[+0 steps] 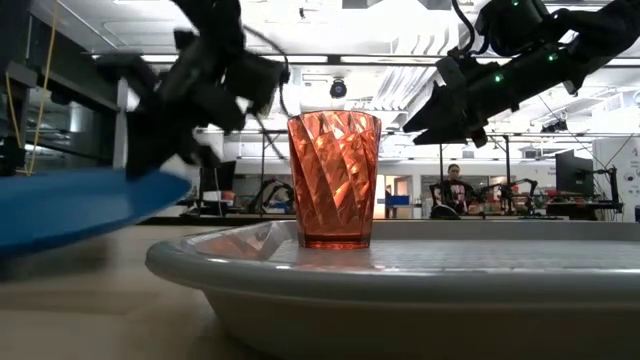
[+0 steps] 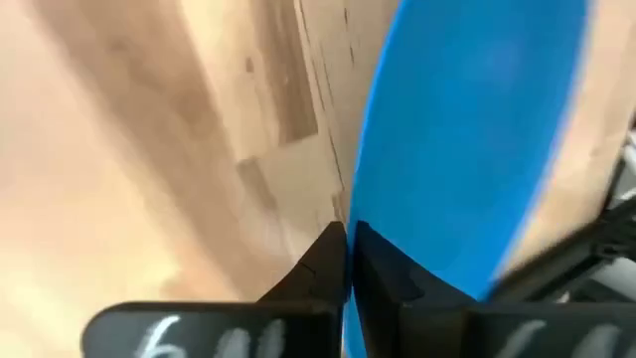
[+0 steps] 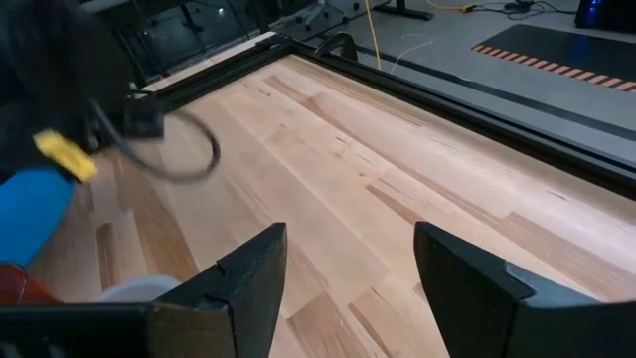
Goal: Pick and place plate/cup/fork/spoon on tray
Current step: Put the blue plate on the gray tray to the left of the blue fork
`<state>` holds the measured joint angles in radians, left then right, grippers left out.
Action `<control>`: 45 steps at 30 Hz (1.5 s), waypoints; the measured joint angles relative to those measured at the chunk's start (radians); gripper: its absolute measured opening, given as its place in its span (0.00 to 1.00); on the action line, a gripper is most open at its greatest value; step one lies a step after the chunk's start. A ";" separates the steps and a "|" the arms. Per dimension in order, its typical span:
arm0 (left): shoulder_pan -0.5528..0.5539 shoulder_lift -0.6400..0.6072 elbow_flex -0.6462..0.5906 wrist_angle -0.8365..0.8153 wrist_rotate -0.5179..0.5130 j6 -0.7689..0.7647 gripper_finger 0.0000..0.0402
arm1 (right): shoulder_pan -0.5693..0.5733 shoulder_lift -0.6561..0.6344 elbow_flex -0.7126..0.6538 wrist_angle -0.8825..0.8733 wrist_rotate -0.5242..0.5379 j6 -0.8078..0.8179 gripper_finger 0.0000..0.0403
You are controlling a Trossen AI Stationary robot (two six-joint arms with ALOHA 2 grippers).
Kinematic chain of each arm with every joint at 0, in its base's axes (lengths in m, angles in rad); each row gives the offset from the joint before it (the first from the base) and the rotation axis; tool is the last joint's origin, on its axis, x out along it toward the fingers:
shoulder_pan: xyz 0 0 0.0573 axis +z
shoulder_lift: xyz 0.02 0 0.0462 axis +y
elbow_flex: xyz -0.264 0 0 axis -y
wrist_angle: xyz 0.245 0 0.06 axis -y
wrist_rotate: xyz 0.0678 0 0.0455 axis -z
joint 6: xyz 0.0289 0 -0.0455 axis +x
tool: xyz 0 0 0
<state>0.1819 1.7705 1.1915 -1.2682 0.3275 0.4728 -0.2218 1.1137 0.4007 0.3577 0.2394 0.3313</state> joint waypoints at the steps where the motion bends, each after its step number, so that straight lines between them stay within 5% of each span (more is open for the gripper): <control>1: 0.005 -0.014 0.025 -0.031 -0.004 -0.001 0.01 | 0.000 0.000 0.000 -0.003 0.000 0.000 0.53; 10: 0.041 -0.158 0.325 -0.304 -0.015 -0.140 0.00 | 0.000 0.000 0.000 -0.004 0.000 -0.004 0.53; 17: 0.033 -0.272 0.563 -0.278 0.041 -0.256 0.00 | 0.000 0.000 0.000 -0.001 0.000 -0.003 0.53; 21: 0.034 -0.311 0.638 -0.075 0.000 -0.265 0.00 | 0.000 0.000 0.000 0.016 0.000 0.000 0.53; 25: 0.034 -0.322 0.639 0.229 -0.119 -0.285 0.00 | 0.000 0.000 0.000 0.063 -0.002 0.000 0.53; 31: 0.086 -0.278 0.638 0.388 -0.531 -0.312 0.00 | 0.000 0.000 0.000 0.135 -0.095 -0.066 0.53; 36: 0.168 -0.279 0.571 0.462 -0.522 -0.359 0.00 | 0.000 0.000 0.000 0.098 -0.086 -0.112 0.53; 45: 0.254 -0.399 0.235 0.836 -0.452 -0.396 0.00 | 0.000 -0.006 0.000 0.129 -0.047 -0.210 0.53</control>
<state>0.4361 1.3717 1.4266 -0.4324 -0.1244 0.0771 -0.2218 1.1073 0.4007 0.4868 0.1921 0.1210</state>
